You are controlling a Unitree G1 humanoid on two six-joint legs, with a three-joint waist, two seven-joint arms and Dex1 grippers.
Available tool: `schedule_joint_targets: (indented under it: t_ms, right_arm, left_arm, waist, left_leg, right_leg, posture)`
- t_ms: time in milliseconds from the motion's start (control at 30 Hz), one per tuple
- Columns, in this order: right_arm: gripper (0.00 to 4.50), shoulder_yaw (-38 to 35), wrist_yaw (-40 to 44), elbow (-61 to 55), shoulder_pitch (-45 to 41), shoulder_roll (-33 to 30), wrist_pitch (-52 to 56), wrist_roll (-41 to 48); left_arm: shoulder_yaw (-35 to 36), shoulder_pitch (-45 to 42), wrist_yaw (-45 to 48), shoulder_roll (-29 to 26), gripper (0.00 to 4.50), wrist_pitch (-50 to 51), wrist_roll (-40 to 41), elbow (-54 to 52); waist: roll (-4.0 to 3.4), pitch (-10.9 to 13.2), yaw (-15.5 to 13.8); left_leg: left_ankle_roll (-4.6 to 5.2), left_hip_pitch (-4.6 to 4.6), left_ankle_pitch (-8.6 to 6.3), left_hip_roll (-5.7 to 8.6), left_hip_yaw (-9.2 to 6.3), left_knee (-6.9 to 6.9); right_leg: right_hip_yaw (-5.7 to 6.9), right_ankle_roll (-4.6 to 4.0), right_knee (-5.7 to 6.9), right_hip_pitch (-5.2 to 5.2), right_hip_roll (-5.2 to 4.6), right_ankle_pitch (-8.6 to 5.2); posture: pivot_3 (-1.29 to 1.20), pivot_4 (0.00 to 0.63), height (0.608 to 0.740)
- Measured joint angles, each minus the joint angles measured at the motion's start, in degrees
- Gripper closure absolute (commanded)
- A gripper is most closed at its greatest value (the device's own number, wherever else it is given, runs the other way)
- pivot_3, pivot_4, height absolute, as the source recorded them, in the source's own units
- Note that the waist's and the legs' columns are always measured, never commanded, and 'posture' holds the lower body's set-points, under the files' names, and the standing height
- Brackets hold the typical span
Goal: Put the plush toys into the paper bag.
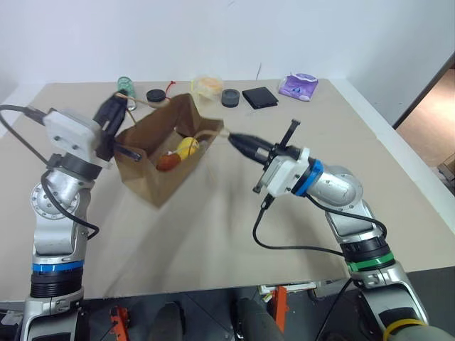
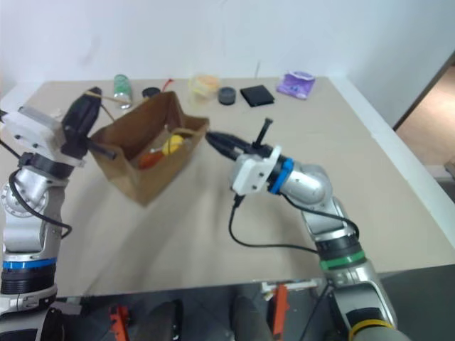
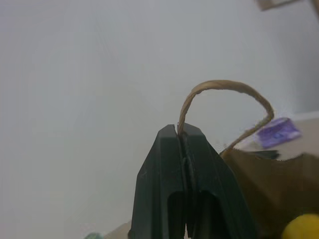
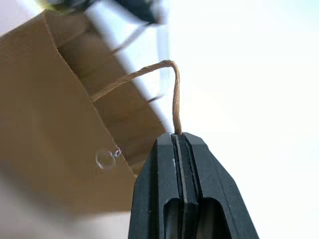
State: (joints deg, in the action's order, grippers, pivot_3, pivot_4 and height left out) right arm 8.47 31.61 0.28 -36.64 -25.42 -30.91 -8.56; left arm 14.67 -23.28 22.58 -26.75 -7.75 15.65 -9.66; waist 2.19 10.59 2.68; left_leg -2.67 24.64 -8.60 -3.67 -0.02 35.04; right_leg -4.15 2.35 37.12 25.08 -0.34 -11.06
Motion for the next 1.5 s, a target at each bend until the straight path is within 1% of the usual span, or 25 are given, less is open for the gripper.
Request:
schedule_joint_targets:
  t_ms: [100,233,400,433,467,567,600,633,667,700,733,767,800,833,867,967,1000,1033,1100,1200,1233,1267,1367,1500]
  right_arm:
    - [4.49,0.0,-1.9,0.3,-0.8,0.9,-0.8,-0.8]
    - [4.49,0.3,-1.4,0.8,-2.3,1.0,-0.4,-0.5]
    - [4.49,3.3,2.0,0.8,0.9,0.1,0.4,0.3]
    - [3.83,3.7,2.1,0.8,1.3,0.1,0.5,0.3]
    - [3.51,3.7,2.1,0.8,1.3,0.1,0.5,0.4]
    - [2.18,3.7,2.1,0.7,1.3,0.1,0.8,0.7]
    - [1.53,3.7,2.1,0.7,1.2,0.3,0.9,1.1]
    - [1.26,3.7,2.1,0.7,1.2,0.3,0.9,1.2]
    - [0.85,3.7,1.9,0.7,1.1,0.5,0.9,1.5]
    - [0.31,3.2,1.6,0.7,0.5,1.1,0.9,1.8]
    - [0.00,2.6,1.2,0.6,-0.1,1.3,0.9,2.3]
    - [0.00,2.5,1.1,0.6,-0.2,1.4,0.9,2.5]
    - [0.00,1.8,1.0,0.1,-0.2,2.4,4.1,5.6]
    - [0.00,1.7,1.8,-0.6,-0.1,3.1,8.0,8.6]
    - [0.00,1.7,2.8,-1.3,0.1,3.5,12.3,11.4]
    - [0.00,3.1,8.4,-4.8,3.4,3.7,30.6,22.1]
    - [0.50,3.6,9.3,-5.2,4.6,4.1,35.3,24.5]
    - [0.82,4.2,9.7,-5.3,5.1,4.5,39.0,26.2]
    - [1.78,4.8,10.1,-6.2,5.0,5.8,45.8,28.7]
    - [3.41,5.7,10.3,-6.3,4.6,8.6,51.6,30.0]
    - [3.84,5.9,10.1,-6.1,4.3,9.7,52.4,30.1]
    - [4.48,6.4,9.8,-5.8,3.7,10.8,53.2,30.0]
    - [4.48,7.1,9.0,-3.8,0.6,14.5,54.8,29.8]
    - [4.48,7.4,7.9,2.1,-3.9,18.5,54.7,27.7]
  left_arm:
    - [0.2,0.0,-0.9,0.1,4.50,0.9,0.2,0.0]
    - [0.3,0.5,-0.9,0.1,4.50,1.5,0.1,-0.6]
    - [-0.3,3.7,-0.6,0.1,4.50,2.1,0.1,-0.7]
    - [-0.5,4.6,-0.4,0.4,4.50,2.7,0.2,-0.7]
    - [-0.8,5.0,0.0,0.6,4.50,3.3,0.3,-0.7]
    - [-1.4,5.5,0.4,0.9,3.74,4.2,0.7,-0.8]
    - [-1.4,5.7,0.5,0.9,3.13,4.5,0.8,-1.0]
    - [-1.4,5.8,0.5,0.9,2.85,4.5,0.8,-1.1]
    - [-1.4,6.0,0.6,0.9,2.46,4.6,1.0,-1.3]
    - [-1.4,6.3,0.8,1.0,1.90,5.2,1.3,-1.7]
    - [-1.4,6.5,0.9,1.0,1.37,5.5,1.5,-1.9]
    - [-1.4,6.5,0.9,1.0,1.09,5.6,1.7,-2.0]
    - [-1.2,6.6,1.0,1.0,0.48,6.5,3.0,-2.5]
    - [-1.1,6.6,0.9,1.0,0.14,7.1,3.7,-3.0]
    - [-0.9,6.7,0.9,1.0,0.01,7.8,4.4,-3.4]
    - [1.0,8.4,0.2,1.0,0.01,11.1,7.5,-7.0]
    - [1.9,9.3,-0.2,1.0,0.00,12.3,8.7,-8.1]
    - [2.7,10.2,-0.5,1.0,0.00,13.4,9.8,-9.2]
    - [4.5,13.0,-1.4,1.0,0.00,16.4,12.5,-11.6]
    - [7.7,16.9,-2.5,1.0,0.00,20.8,17.7,-15.1]
    - [8.4,17.7,-2.5,0.9,0.00,21.9,19.0,-15.9]
    - [9.1,18.8,-2.3,0.4,0.00,23.2,20.9,-16.8]
    - [10.1,23.2,0.3,-2.1,0.00,27.3,26.0,-18.9]
    - [10.0,28.8,5.9,-5.3,0.00,31.2,29.0,-19.5]
  waist:
    - [0.00,0.0,0.0]
    - [0.01,0.0,0.0]
    - [0.00,0.0,0.0]
    - [0.00,0.0,0.0]
    - [0.00,0.0,0.0]
    - [0.01,0.0,0.0]
    - [0.00,0.0,0.0]
    - [0.00,0.0,0.0]
    - [0.00,0.0,0.0]
    - [0.00,0.0,0.0]
    - [0.00,0.0,0.0]
    - [0.00,0.0,0.0]
    - [0.01,0.0,0.0]
    - [0.01,0.0,0.0]
    - [0.02,0.0,0.0]
    - [0.05,0.0,0.0]
    - [0.03,0.0,0.0]
    - [0.02,0.0,0.1]
    - [0.02,0.0,0.2]
    - [0.02,0.0,0.1]
    - [0.02,0.0,0.1]
    - [0.03,0.0,0.1]
    - [0.03,0.0,0.2]
    - [0.04,0.0,0.3]
  left_leg:
    - [0.00,0.02,0.00,0.01,0.01,0.00]
    - [0.00,-0.03,0.00,0.01,0.01,0.00]
    - [0.00,-0.01,0.00,0.01,0.02,0.00]
    - [0.00,-0.01,0.00,0.01,0.02,0.00]
    - [0.00,-0.01,0.00,0.01,0.02,0.00]
    - [0.01,-0.03,0.01,0.01,0.02,0.01]
    - [0.01,-0.04,0.01,0.01,0.02,0.01]
    - [0.01,-0.04,0.01,0.01,0.02,0.01]
    - [0.01,-0.04,0.01,0.01,0.02,0.01]
    - [0.01,-0.04,0.01,0.01,0.02,0.00]
    - [0.01,-0.03,0.01,0.01,0.02,0.00]
    - [0.01,-0.03,0.01,0.01,0.02,0.00]
    - [0.01,-0.03,0.01,0.00,0.01,0.00]
    - [0.01,-0.03,0.01,0.00,0.02,0.00]
    - [0.01,-0.03,0.01,0.00,0.01,0.00]
    - [0.01,-0.04,0.00,-0.02,0.01,0.00]
    - [0.02,-0.03,0.00,-0.02,0.02,0.00]
    - [0.02,-0.02,0.00,-0.02,0.02,0.00]
    - [0.02,-0.02,0.00,-0.04,0.02,-0.01]
    - [0.02,-0.03,0.01,-0.06,-0.02,0.00]
    - [0.02,-0.03,0.01,-0.05,-0.02,0.00]
    - [0.01,-0.03,0.01,-0.05,-0.02,0.00]
    - [0.01,-0.04,0.00,-0.05,-0.02,0.02]
    - [0.00,-0.01,0.00,-0.06,-0.03,0.01]
  right_leg:
    - [-0.03,0.01,-0.01,0.01,-0.01,0.00]
    - [-0.04,0.01,0.00,-0.03,-0.01,0.01]
    - [-0.06,-0.01,0.00,-0.01,-0.01,0.00]
    - [-0.06,-0.01,0.00,0.00,-0.01,0.00]
    - [-0.05,0.00,0.00,0.00,-0.01,0.01]
    - [-0.05,-0.02,0.00,-0.02,-0.01,0.02]
    - [-0.05,-0.02,0.00,-0.02,-0.01,0.03]
    - [-0.05,-0.02,0.00,-0.02,-0.01,0.03]
    - [-0.05,-0.02,0.00,-0.01,-0.01,0.03]
    - [-0.05,-0.02,0.00,0.00,0.00,0.03]
    - [-0.05,-0.02,0.00,-0.01,0.00,0.03]
    - [-0.05,-0.02,0.00,-0.01,0.00,0.03]
    - [-0.05,-0.02,0.00,-0.02,0.00,0.03]
    - [-0.06,-0.03,0.00,-0.02,0.00,0.03]
    - [-0.06,-0.03,0.00,-0.04,0.00,0.03]
    - [-0.06,-0.05,0.00,-0.06,-0.02,0.01]
    - [-0.06,-0.05,0.01,-0.02,-0.01,0.01]
    - [-0.06,-0.05,0.02,0.00,-0.01,0.01]
    - [-0.06,-0.07,0.04,0.05,0.03,0.02]
    - [-0.02,-0.09,0.05,0.05,0.06,0.03]
    - [-0.02,-0.10,0.05,0.05,0.06,0.04]
    - [-0.02,-0.10,0.05,0.05,0.06,0.04]
    - [-0.03,-0.10,0.05,0.07,0.05,0.04]
    - [0.01,-0.13,0.04,0.14,0.05,0.04]
  posture:
    - [0.00,0.150,0.740]
    - [0.00,0.150,0.740]
    - [0.00,0.150,0.740]
    - [0.00,0.150,0.740]
    - [0.00,0.150,0.740]
    - [0.00,0.150,0.740]
    - [0.00,0.150,0.740]
    - [0.00,0.150,0.740]
    - [0.00,0.150,0.740]
    - [0.00,0.150,0.740]
    - [0.00,0.150,0.740]
    - [0.00,0.150,0.740]
    - [0.00,0.150,0.740]
    - [0.00,0.150,0.740]
    - [0.00,0.150,0.740]
    - [0.00,0.150,0.740]
    - [0.00,0.150,0.740]
    - [0.00,0.150,0.740]
    - [0.00,0.150,0.740]
    - [0.00,0.150,0.740]
    - [0.00,0.150,0.740]
    - [0.00,0.150,0.740]
    - [0.00,0.150,0.740]
    - [0.00,0.150,0.740]
